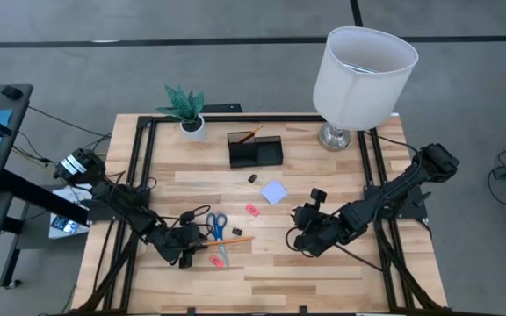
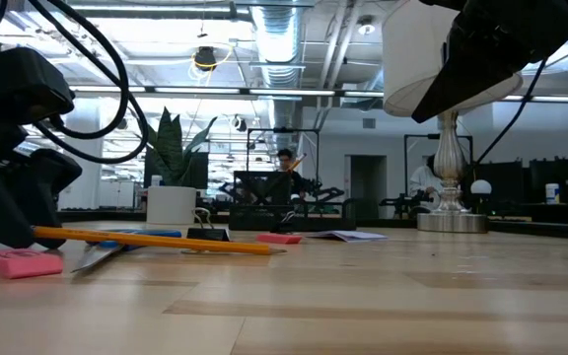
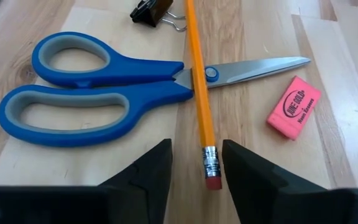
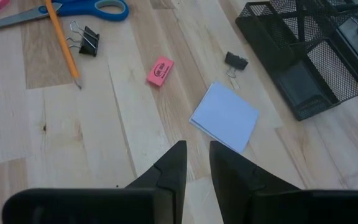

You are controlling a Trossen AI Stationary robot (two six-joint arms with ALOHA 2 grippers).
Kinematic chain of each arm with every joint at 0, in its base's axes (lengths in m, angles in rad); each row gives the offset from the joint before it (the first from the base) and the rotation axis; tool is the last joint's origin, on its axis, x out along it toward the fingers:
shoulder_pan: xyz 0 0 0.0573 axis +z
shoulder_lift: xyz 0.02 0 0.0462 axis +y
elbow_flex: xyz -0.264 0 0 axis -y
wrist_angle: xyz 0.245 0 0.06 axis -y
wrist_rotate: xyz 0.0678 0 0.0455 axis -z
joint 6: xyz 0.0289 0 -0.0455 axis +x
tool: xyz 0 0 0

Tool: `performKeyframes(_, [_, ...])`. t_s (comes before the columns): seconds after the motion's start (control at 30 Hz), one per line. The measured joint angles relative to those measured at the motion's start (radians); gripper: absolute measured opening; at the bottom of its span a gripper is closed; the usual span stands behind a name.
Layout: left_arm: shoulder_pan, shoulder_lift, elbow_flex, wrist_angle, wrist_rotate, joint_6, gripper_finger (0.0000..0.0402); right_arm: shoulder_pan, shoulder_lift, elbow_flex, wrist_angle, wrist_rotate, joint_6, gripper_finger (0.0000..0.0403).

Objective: Pick and place office supplies into organizer
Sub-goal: Put the yellow pencil into the black desk organizer

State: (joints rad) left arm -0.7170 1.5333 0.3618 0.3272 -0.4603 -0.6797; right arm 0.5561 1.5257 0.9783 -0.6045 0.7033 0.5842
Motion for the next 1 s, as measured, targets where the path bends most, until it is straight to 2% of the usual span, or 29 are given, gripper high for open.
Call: performKeyframes(1.0, [0.000,0.002,-0.001,0.006,0.006,0.015,0.0061,0.000,0.000,0.000,0.000,0.000,0.000,0.0066])
